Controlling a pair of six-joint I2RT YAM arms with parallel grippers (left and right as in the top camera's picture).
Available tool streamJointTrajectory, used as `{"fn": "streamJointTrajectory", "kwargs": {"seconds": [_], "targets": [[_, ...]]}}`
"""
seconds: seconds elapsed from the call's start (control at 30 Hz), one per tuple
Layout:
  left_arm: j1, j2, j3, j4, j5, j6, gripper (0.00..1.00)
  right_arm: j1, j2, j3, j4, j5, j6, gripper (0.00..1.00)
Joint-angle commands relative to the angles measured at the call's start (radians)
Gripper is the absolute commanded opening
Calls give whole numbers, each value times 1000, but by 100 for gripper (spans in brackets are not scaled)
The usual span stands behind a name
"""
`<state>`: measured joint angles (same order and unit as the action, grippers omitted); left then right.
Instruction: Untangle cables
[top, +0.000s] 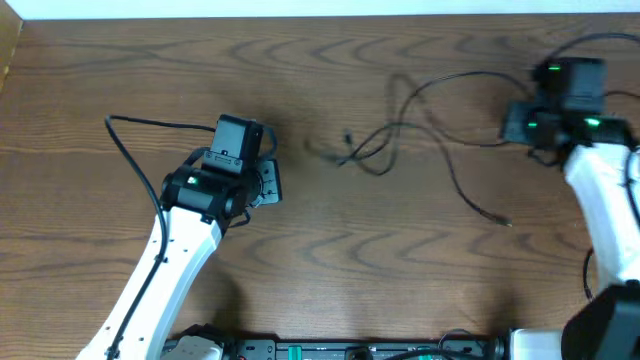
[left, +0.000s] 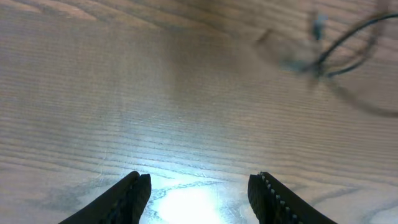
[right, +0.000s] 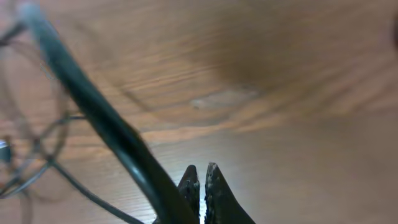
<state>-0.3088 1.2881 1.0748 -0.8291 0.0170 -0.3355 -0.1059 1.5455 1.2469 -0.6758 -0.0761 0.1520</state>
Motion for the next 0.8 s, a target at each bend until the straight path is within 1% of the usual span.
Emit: {"fn": "streamJointTrajectory", "kwargs": {"seconds": [0.0,0.07,0.1,0.13,0.17,0.2,0.27,0.3,0.33,0.37,0.43,0.47,0.57,0.67,0.7,0.77], "targets": [[0,23,21,7,-5,-12,57,-16,-24,2,-24,-195,14,1],[0,29,21,7,-5,-21,56,8,-18,2,-50,-241,3,4],[0,32,21,4,-2,-21,56,32,-13,2,-62,-253,-2,10],[0,32,20,2,-2,-21,57,55,-9,2,-70,-259,-16,17],[0,32,20,0,-2,-21,56,86,-6,1,-76,-267,-47,30],[0,32,20,-1,-2,-21,56,124,-2,0,-77,-268,-83,39],[0,32,20,-1,-2,-21,56,183,8,0,-73,-267,-134,51],[0,32,20,-1,-2,-21,56,220,19,0,-67,-266,-171,68],[0,32,20,-2,-2,-21,56,249,34,0,-50,-254,-195,75],[0,32,20,-4,-2,-21,56,269,50,0,-31,-220,-194,76],[0,32,18,-5,-2,-21,56,292,90,0,15,-163,-194,81],[0,32,14,-4,-2,-21,56,304,134,0,65,-127,-192,84],[0,33,7,-5,-2,-21,56,317,191,7,114,-114,-191,83],[0,33,6,-4,-2,-21,56,321,217,112,-19,-113,-195,82],[0,33,6,-3,-2,-21,57,321,232,227,-124,-111,-194,83],[0,33,6,-3,-2,-21,57,323,250,390,-245,-110,-195,88]]}}
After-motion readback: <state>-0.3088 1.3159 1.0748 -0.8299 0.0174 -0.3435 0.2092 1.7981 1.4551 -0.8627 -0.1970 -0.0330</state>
